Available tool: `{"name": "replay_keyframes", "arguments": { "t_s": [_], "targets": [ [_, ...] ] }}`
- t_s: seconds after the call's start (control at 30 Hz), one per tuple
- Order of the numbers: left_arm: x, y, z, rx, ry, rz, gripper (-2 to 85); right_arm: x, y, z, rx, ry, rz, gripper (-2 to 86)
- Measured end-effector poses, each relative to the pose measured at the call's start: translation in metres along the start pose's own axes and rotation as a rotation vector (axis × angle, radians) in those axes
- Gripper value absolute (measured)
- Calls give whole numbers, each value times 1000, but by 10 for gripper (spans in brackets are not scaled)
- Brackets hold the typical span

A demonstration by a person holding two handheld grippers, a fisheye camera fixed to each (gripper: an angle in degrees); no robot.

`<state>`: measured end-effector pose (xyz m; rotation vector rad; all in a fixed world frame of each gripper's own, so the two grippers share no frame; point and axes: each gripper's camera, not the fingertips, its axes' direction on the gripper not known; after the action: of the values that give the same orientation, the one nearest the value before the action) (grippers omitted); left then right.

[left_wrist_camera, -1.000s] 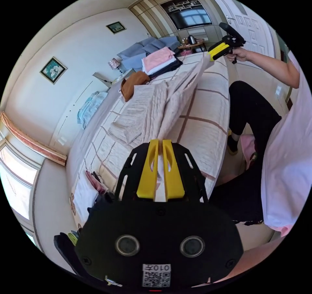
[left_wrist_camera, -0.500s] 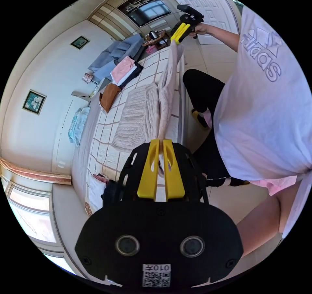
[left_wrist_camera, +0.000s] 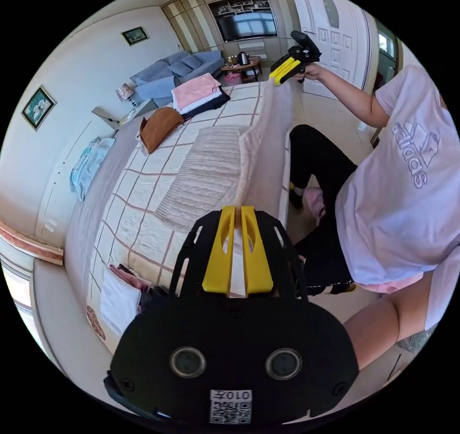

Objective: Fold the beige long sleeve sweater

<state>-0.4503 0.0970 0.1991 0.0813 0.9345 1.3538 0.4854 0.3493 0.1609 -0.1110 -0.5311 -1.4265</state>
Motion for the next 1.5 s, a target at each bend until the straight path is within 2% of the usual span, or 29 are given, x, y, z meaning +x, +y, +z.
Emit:
{"name": "replay_keyframes", "arguments": {
  "t_s": [0.17, 0.3, 0.37, 0.43, 0.6, 0.67, 0.77, 0.87, 0.93, 1.0, 1.07, 1.1, 1.13, 1.23, 1.27, 1.37, 1.43, 1.5],
  "targets": [
    [-153, -40, 57, -63, 137, -113, 2, 125, -75, 115, -112, -134, 107, 40],
    [-249, -56, 157, -176, 232, -360, 4, 183, -80, 226, -260, -291, 307, 43],
    [-264, -57, 201, -253, 273, -417, 5, 187, -75, 277, -369, -291, 357, 42],
    [-272, -57, 238, -319, 244, -483, 7, 186, -72, 294, -391, -265, 384, 41],
    [-278, -51, 268, -342, 234, -596, 21, 179, -66, 317, -410, -226, 398, 45],
    [-276, -46, 273, -337, 213, -613, 33, 170, -63, 317, -373, -179, 381, 56],
    [-274, -31, 252, -203, 161, -696, 55, 166, -51, 287, -232, -99, 448, 79],
    [-262, -6, 206, -22, 37, -768, 73, 156, -28, 233, -47, 20, 525, 91],
    [-245, 18, 167, 98, -130, -831, 80, 144, -13, 204, 47, 50, 542, 94],
    [-235, 35, 150, 150, -173, -875, 82, 126, -3, 182, 64, 23, 547, 94],
    [-221, 43, 141, 181, -121, -860, 83, 87, 12, 161, 69, -59, 552, 91],
    [-206, 41, 137, 170, -36, -827, 82, 74, 15, 156, 76, -93, 540, 89],
    [-180, 36, 132, 182, 43, -791, 80, 43, 24, 145, 125, -144, 527, 86],
    [-87, 16, 126, 297, 87, -706, 73, -38, 47, 125, 372, -154, 534, 83],
    [-70, 10, 129, 290, 80, -690, 72, -65, 49, 128, 397, -125, 523, 81],
    [-9, -12, 149, 285, -40, -653, 66, -104, 39, 152, 327, -13, 515, 77],
    [9, -25, 173, 174, -180, -637, 64, -116, 30, 175, 214, 52, 477, 80],
    [13, -28, 194, 90, -162, -617, 63, -121, 30, 203, 83, 78, 463, 84]
  ]
}}
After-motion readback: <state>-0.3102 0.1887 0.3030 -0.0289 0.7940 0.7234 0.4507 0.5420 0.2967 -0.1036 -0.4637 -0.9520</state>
